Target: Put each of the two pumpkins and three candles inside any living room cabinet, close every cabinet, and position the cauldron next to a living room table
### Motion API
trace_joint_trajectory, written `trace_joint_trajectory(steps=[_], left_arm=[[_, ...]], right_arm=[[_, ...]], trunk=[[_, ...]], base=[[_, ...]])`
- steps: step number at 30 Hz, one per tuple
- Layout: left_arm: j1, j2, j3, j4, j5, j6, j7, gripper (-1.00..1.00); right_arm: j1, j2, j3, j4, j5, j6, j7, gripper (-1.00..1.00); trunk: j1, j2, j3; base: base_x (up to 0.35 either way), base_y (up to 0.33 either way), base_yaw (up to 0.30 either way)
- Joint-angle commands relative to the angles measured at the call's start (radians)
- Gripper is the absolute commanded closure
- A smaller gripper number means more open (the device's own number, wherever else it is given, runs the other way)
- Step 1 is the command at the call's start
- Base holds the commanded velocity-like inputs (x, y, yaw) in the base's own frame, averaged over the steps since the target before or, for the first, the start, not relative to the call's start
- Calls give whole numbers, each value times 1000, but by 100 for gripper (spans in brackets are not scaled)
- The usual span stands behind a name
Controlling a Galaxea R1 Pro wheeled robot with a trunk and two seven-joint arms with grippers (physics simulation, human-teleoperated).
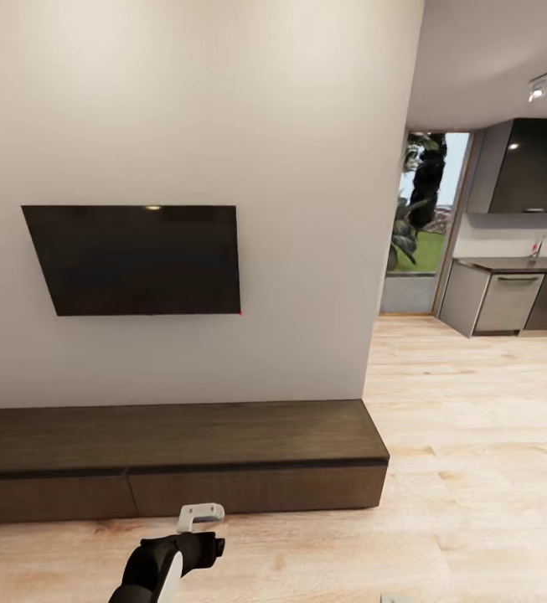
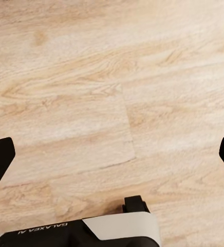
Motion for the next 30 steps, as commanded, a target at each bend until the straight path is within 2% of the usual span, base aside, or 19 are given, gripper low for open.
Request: trace_joint_trajectory(steps=[1,14,19,23,25,26,27,30], left_arm=[[-1,0,-1,-2,1,6,4,-100],[0,-4,-2,-3,3,15,2,-100],[0,-11,-2,-10,3,34,2,-100],[0,-11,-1,-73,3,93,2,-100],[1,-10,1,-122,3,131,-15,-100],[1,-10,1,-137,3,146,-32,-100],[1,-10,0,-164,3,184,-54,-100],[1,-7,8,-192,4,238,-80,-100]], right_arm=[[-1,1,-2,-2,-3,5,-2,-100],[0,0,0,-4,0,-4,-4,-100],[4,-4,-6,0,-6,-158,1,-100],[5,-2,-14,-3,-11,-188,3,-100],[-1,0,-42,-16,-63,-191,4,-100],[-8,-1,-60,-41,-112,-188,5,-100],[-21,-7,-77,-80,-192,-184,5,-100],[-46,-12,-90,-108,-340,-190,6,-100]], trunk=[[4,-9,-5],[54,-100,-46],[73,-135,-61],[89,-163,-74],[96,-177,-80],[100,-184,-83],[104,-191,-87],[115,-212,-96]], base=[[0,0,0],[0,0,0],[0,0,0],[0,0,0],[0,0,0],[0,0,0],[0,0,0],[0,0,0]])
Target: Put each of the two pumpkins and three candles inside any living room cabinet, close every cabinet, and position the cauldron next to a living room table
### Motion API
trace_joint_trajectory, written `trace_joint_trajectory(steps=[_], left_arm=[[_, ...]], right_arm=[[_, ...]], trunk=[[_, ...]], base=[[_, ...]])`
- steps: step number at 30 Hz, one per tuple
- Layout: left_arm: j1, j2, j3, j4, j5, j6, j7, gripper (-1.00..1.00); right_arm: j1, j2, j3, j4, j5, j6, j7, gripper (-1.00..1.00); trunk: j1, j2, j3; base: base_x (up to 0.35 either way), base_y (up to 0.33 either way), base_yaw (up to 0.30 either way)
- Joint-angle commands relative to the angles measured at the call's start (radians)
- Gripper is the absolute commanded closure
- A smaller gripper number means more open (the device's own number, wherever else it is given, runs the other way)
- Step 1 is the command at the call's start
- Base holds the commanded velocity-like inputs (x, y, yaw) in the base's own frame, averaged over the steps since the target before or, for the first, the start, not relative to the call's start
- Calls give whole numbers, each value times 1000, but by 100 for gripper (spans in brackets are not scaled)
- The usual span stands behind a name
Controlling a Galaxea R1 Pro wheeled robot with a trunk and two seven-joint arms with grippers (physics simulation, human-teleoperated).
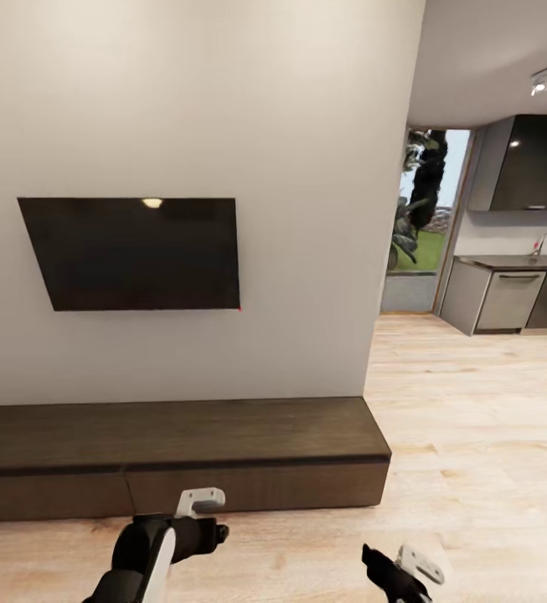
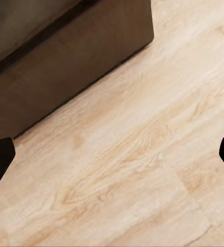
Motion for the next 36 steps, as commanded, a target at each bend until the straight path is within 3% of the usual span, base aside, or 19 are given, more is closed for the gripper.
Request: trace_joint_trajectory(steps=[1,5,6,7,8,9,11,13,18,28,31,32,36], left_arm=[[-1,1,2,-6,0,15,-14,-100],[-1,0,0,-10,0,24,-29,-100],[-1,-1,-1,-10,0,27,-30,-100],[-1,-1,-1,-10,0,27,-31,-100],[-1,-2,-2,-10,1,28,-31,-100],[-1,-2,-3,-10,1,30,-32,-100],[-1,-3,-4,-11,1,31,-40,-100],[-1,-3,-5,-11,1,31,-64,-100],[-1,-3,-5,-11,1,32,-145,-100],[-1,-4,-5,-11,1,33,-162,-100],[-1,-5,-5,-11,1,33,-162,-100],[-1,-5,-5,-11,1,32,-162,-100],[-1,-5,-6,-11,7,32,-163,-100]], right_arm=[[-6,4,-4,7,-52,-14,-3,-100],[-12,0,-12,18,-105,-65,3,-100],[-18,-2,-25,19,-155,-72,30,-100],[-20,-2,-29,20,-177,-73,45,-100],[-24,-3,-39,23,-230,-74,87,-100],[-27,-5,-49,28,-324,-74,178,-100],[-30,-16,-57,53,-445,-73,299,-100],[-33,-22,-59,86,-516,-78,363,-100],[-45,-18,-58,118,-568,-110,402,-100],[-46,-15,-68,157,-620,-112,450,-100],[-46,-20,-69,159,-655,-112,502,-100],[-46,-21,-68,159,-674,-111,547,-100],[-47,-21,-68,188,-688,-114,602,-100]], trunk=[[4,-8,-5],[19,-36,-17],[23,-43,-20],[27,-50,-24],[31,-57,-27],[35,-64,-30],[42,-78,-36],[50,-92,-42],[69,-127,-58],[108,-197,-89],[119,-218,-99],[123,-225,-102],[138,-253,-114]], base=[[0,0,0],[0,0,0],[0,0,0],[0,0,0],[0,0,0],[0,0,0],[0,0,0],[0,0,0],[0,0,0],[0,0,0],[0,0,0],[0,0,0],[0,0,0]])
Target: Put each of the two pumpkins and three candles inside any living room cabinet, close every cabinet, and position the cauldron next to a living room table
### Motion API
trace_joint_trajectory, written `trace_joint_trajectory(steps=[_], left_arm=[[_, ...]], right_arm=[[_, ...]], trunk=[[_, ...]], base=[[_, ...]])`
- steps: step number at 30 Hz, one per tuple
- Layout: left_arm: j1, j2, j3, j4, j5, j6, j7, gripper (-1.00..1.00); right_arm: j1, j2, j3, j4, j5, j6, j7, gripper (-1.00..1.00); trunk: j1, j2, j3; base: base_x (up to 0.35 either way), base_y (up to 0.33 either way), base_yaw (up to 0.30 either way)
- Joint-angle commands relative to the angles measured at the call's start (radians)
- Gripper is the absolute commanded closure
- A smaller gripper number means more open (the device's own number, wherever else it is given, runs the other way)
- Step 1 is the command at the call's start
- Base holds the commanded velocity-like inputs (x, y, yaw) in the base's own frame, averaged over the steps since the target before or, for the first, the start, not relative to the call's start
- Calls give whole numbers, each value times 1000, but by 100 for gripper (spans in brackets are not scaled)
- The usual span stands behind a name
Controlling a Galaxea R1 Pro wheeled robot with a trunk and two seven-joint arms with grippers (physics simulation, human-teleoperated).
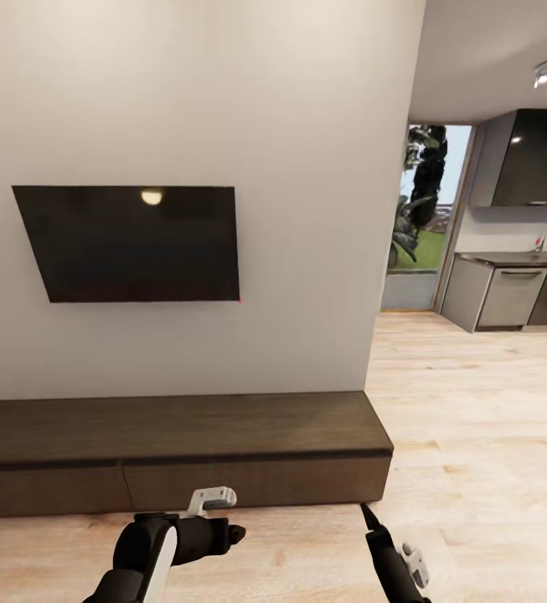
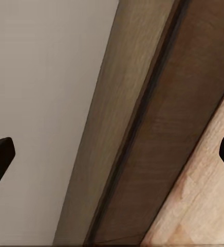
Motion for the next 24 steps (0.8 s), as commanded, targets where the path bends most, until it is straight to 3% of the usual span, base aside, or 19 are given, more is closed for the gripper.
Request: trace_joint_trajectory(steps=[1,3,7,24], left_arm=[[-1,0,0,-1,13,5,0,-100],[-1,2,-1,-1,58,5,1,-100],[-1,5,1,-1,93,5,2,-100],[-1,4,-2,-1,99,5,2,-100]], right_arm=[[-2,3,-2,8,-8,-1,9,-100],[-3,7,1,16,-5,-5,6,-100],[-3,9,4,19,-5,-19,1,-100],[-3,9,4,21,-9,-14,4,-100]], trunk=[[4,-8,-4],[12,-22,-11],[27,-50,-23],[92,-169,-77]], base=[[0,0,0],[0,0,0],[0,0,0],[0,0,0]])
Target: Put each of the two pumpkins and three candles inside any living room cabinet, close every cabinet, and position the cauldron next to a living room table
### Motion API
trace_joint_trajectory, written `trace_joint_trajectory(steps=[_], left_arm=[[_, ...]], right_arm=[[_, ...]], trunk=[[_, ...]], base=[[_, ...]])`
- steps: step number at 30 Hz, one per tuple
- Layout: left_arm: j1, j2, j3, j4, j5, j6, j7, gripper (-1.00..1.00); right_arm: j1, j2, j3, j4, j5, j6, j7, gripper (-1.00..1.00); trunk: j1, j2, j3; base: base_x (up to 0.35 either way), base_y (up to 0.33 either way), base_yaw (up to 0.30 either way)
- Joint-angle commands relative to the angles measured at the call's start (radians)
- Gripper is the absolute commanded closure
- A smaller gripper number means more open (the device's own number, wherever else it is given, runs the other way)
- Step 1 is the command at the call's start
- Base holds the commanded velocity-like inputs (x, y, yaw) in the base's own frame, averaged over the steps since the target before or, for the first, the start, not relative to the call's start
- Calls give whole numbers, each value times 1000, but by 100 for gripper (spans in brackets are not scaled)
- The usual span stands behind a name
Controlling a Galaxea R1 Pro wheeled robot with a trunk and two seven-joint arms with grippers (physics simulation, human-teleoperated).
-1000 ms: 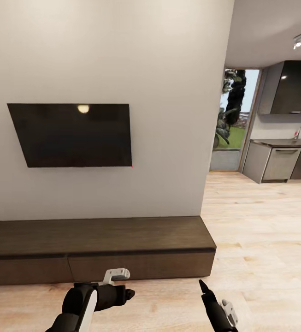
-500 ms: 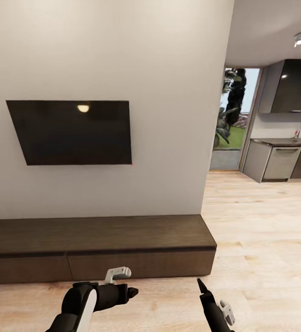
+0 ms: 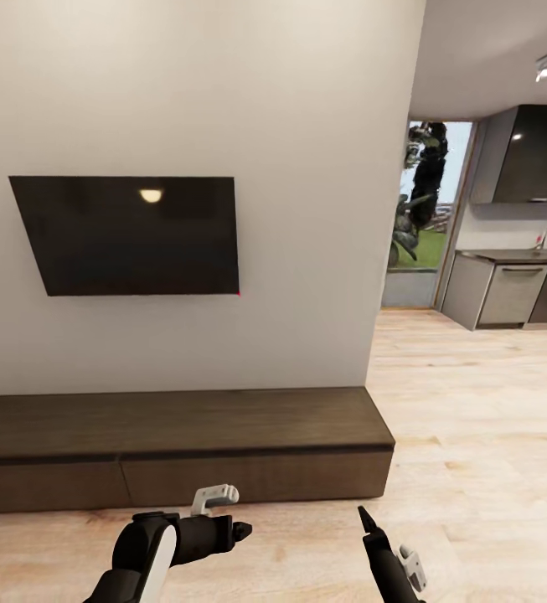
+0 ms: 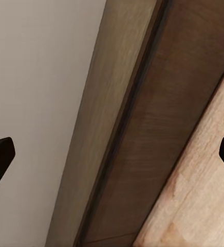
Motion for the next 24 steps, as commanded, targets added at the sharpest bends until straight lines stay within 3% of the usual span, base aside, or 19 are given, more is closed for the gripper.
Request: trace_joint_trajectory(steps=[1,24], left_arm=[[-1,0,1,-1,8,5,4,-100],[-1,1,1,-1,8,5,4,-100]], right_arm=[[-1,1,-3,1,-9,2,8,-100],[-1,0,-2,1,-12,2,12,-100]], trunk=[[4,-8,-4],[92,-169,-76]], base=[[0,0,0],[0,0,0]])
